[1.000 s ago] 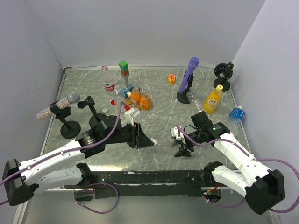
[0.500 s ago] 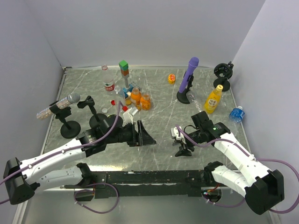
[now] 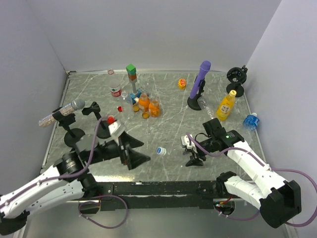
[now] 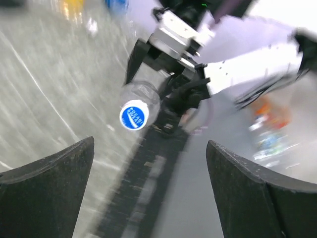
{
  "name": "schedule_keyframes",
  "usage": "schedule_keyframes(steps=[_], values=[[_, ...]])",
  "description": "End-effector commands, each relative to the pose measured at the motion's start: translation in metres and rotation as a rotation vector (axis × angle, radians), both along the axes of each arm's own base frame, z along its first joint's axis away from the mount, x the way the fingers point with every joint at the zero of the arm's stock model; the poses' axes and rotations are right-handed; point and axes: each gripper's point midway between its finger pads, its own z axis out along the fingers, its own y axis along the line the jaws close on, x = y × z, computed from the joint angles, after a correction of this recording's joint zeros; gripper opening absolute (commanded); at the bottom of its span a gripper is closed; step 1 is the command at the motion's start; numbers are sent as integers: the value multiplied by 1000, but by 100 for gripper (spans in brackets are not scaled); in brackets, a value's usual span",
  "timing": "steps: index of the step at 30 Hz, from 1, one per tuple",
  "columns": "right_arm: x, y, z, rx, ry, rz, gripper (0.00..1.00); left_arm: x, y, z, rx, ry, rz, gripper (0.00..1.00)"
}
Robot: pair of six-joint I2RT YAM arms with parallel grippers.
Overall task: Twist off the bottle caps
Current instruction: Unscrew the bottle cap from the plastic bottle.
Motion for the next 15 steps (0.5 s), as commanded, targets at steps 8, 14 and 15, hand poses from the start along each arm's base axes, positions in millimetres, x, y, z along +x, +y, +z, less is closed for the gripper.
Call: schedule_keyframes(steps=[8, 14, 15], values=[[3, 4, 5, 48, -21, 23, 16, 9, -9, 6, 23, -862, -171, 98], [5, 4, 3, 43, -12, 17, 16, 11, -34, 2, 10, -870, -264, 94], [5, 3, 2, 39, -11, 17, 16, 11, -37, 1, 5, -864, -276, 93]])
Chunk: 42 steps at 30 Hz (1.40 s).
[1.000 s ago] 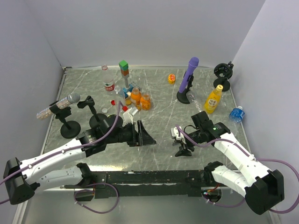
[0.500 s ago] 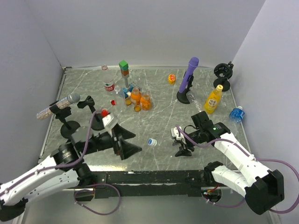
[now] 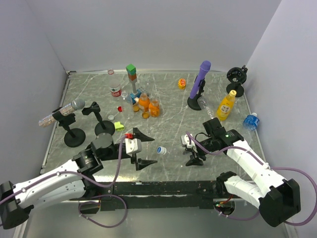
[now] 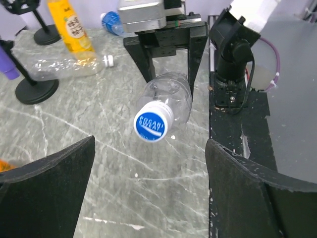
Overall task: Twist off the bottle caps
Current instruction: Unscrew the bottle cap from the plastic bottle.
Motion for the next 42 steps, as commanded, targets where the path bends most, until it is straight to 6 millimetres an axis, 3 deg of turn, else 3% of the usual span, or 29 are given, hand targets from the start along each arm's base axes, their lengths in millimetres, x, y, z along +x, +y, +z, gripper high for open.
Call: schedule_keyframes(steps=[1, 17, 27, 37, 42], values=[[3, 4, 4, 38, -19, 24, 16, -3, -15, 36, -95, -134, -104, 91], [4, 4, 2, 35, -9, 18, 16, 0, -30, 19, -36, -77, -186, 59], [4, 4, 2, 35, -11, 22, 16, 1, -32, 16, -32, -50, -191, 49], [4, 3, 2, 34, -19, 18, 16, -5, -34, 19, -54, 63, -201, 18], [4, 3, 2, 31, -19, 17, 16, -6, -31, 29, -117, 341, -119, 2]])
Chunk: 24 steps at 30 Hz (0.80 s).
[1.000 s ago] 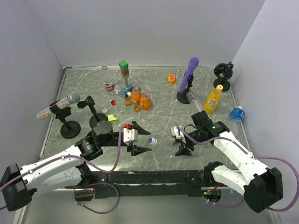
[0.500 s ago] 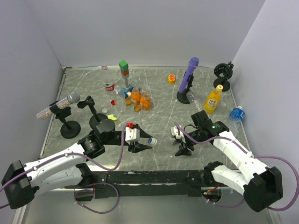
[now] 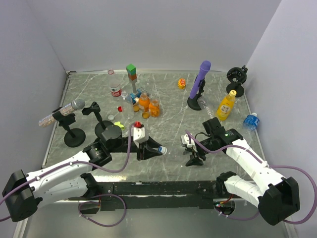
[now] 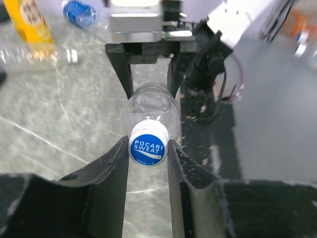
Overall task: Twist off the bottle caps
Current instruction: Unscrew the bottle cap from the plastic bottle.
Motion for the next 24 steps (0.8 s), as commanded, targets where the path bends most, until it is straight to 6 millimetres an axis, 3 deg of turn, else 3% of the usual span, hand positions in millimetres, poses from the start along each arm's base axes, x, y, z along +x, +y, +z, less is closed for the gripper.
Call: schedule_keyframes(steps=[1, 4, 7, 10, 15, 19, 24], values=[[4, 4, 5, 36, -39, 17, 16, -6, -2, 39, -109, 283, 60, 1], [4, 4, 5, 36, -37, 15, 16, 3, -4, 34, -46, 594, 191, 1], [4, 4, 7, 41, -41, 17, 16, -2, -5, 32, -15, 841, 254, 1], [4, 4, 8, 43, -43, 18, 16, -1, -3, 32, -14, 938, 338, 1], [3, 4, 8, 45, -53, 15, 16, 2, 0, 33, 35, 936, 430, 1], [3, 3, 9, 46, -60, 13, 16, 4, 0, 33, 29, 923, 436, 23], [2, 3, 9, 50, -63, 15, 16, 9, 2, 41, -1, 871, 445, 66]])
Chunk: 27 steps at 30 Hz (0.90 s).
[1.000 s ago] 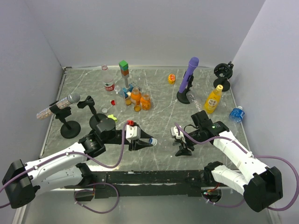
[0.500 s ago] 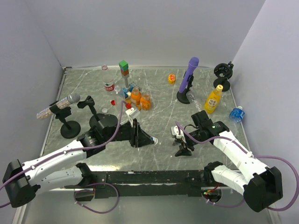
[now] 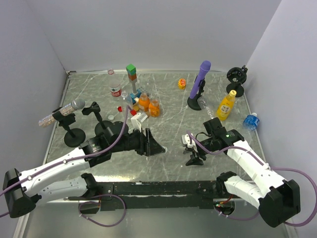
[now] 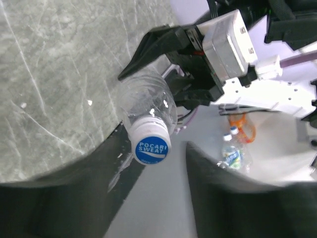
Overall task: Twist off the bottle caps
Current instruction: Unscrew the bottle cap from the plastic bottle.
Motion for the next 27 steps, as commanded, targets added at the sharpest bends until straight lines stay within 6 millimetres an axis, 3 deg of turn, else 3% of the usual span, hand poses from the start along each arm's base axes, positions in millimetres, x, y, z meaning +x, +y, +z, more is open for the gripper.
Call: schedule_keyframes(steps=[1, 7, 13, 17, 23, 27], values=[[2, 3, 6, 35, -48, 20, 16, 7, 2, 35, -62, -71, 38, 76], [2, 3, 5, 34, -46, 20, 16, 6, 24, 58, -70, -335, 21, 98], [2, 3, 5, 29, -30, 32, 16, -1, 49, 46, -72, -743, -52, 97], [2, 3, 3, 25, -29, 28, 16, -11, 46, 42, -105, -997, -161, 97], [2, 3, 4, 25, -32, 26, 16, -7, 28, 34, -30, -1086, -287, 99], [3, 3, 3, 24, -33, 27, 16, -6, 13, 30, -28, -1085, -349, 93]])
